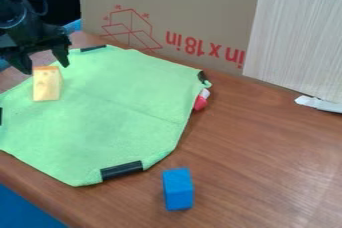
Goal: Remove the cheese from the cloth
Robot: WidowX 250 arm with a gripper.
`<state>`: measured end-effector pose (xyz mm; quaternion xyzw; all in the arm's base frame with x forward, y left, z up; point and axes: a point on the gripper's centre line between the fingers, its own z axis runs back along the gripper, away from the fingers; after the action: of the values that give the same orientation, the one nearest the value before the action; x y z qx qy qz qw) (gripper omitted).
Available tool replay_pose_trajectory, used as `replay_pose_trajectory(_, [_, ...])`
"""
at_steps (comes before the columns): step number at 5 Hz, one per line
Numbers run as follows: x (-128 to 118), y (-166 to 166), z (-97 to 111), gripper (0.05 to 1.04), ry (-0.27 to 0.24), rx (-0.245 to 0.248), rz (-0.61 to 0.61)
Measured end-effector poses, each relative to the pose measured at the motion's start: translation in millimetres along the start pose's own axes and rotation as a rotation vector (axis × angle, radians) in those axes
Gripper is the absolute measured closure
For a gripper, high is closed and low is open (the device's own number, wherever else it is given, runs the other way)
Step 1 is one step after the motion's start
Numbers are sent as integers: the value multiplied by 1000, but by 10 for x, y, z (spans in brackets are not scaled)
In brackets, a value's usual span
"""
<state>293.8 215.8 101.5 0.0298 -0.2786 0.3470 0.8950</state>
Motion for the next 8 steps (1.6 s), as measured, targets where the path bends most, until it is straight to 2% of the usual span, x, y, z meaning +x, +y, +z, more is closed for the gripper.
replay_pose_trajectory(1, [9,49,-53,84,-15,10,-13])
replay_pose_trajectory(2, [-25,126,-180,84,-8,48,-13])
replay_pose_trajectory(3, [-26,195,-281,84,-23,111,-24])
replay_pose_trajectory(4, [-68,201,-403,84,-18,138,-36])
replay_pose_trajectory(5, [-58,210,-463,84,-12,145,-31])
replay_pose_trajectory(6, [-77,196,-519,124,2,147,-27])
replay_pose_trajectory(7, [-98,146,-526,313,14,118,-27])
replay_pose_trajectory(8, [-84,82,-399,314,16,87,-42])
